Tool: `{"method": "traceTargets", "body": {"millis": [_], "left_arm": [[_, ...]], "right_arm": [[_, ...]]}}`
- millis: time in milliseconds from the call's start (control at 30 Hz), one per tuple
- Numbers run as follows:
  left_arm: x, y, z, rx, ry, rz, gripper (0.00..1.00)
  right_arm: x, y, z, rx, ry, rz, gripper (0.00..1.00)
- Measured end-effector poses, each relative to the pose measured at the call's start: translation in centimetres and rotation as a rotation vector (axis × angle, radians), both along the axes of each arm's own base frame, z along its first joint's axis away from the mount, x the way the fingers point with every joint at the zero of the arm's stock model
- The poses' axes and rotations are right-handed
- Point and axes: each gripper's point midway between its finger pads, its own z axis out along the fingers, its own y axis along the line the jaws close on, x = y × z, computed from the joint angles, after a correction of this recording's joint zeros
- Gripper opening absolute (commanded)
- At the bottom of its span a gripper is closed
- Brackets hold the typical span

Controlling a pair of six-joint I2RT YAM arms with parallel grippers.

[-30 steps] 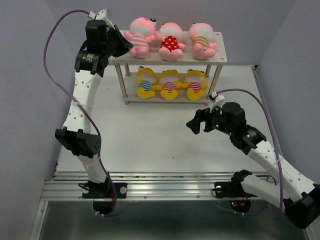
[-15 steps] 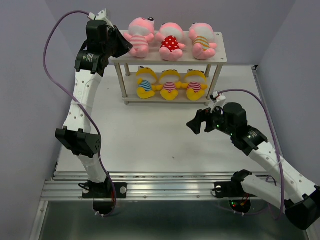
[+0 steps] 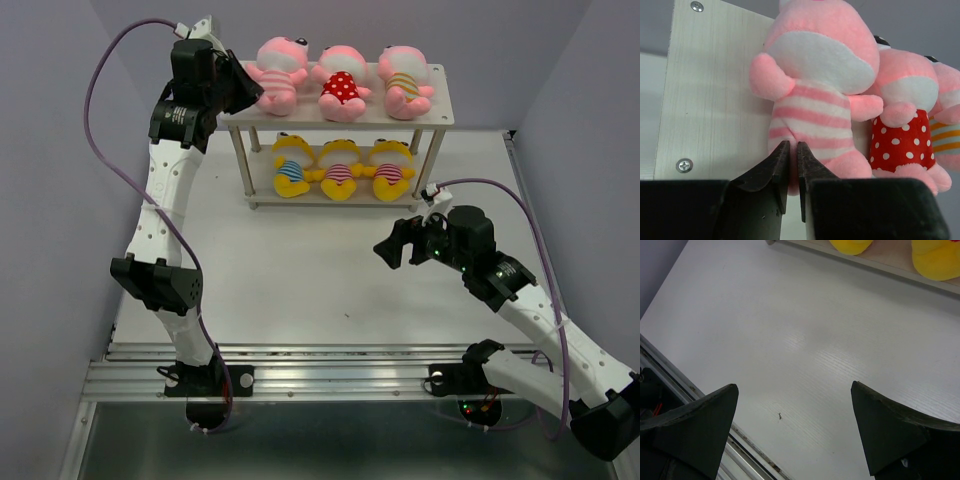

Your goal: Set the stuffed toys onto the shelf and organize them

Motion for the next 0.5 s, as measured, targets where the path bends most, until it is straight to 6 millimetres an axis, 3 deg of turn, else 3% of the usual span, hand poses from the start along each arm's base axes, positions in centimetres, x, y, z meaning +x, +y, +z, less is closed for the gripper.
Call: {"method": "traceTargets", "body": {"millis": [67, 267, 500], "left_arm": [[0.01, 0.02, 0.07, 0.003, -0.003, 0.000, 0.33], [0.03, 0.06, 0.10, 0.005, -0.005, 0.001, 0.37], [-0.03, 0.11, 0.38, 0.004, -0.013, 0.003, 0.48]], "right_arm": [[0.00, 0.00, 0.00, 0.000, 0.000, 0.000, 1.00], [0.00, 0.00, 0.01, 0.000, 0.000, 0.000, 1.00], [0.00, 0.00, -0.01, 0.000, 0.000, 0.000, 1.00]]}}
